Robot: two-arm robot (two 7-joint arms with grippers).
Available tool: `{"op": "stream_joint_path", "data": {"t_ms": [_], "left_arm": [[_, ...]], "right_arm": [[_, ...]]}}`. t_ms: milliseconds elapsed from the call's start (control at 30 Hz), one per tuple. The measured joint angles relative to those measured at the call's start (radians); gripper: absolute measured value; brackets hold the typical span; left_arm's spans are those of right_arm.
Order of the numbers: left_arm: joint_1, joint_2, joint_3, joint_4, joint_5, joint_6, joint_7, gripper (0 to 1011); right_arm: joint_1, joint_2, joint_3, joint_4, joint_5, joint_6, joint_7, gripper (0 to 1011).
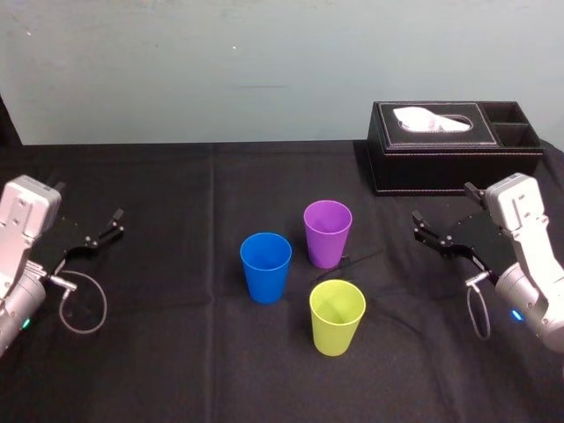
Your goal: Stack the three plastic cups sequentially using one hand.
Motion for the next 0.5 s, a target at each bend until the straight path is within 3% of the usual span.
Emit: {"op": "stream_joint_path", "data": {"t_ms": [500], "left_arm": [[0.000,0.000,0.000,0.000,0.000,0.000,0.000,1010]], "right_arm": [[0.000,0.000,0.000,0.000,0.000,0.000,0.000,1003]]}}
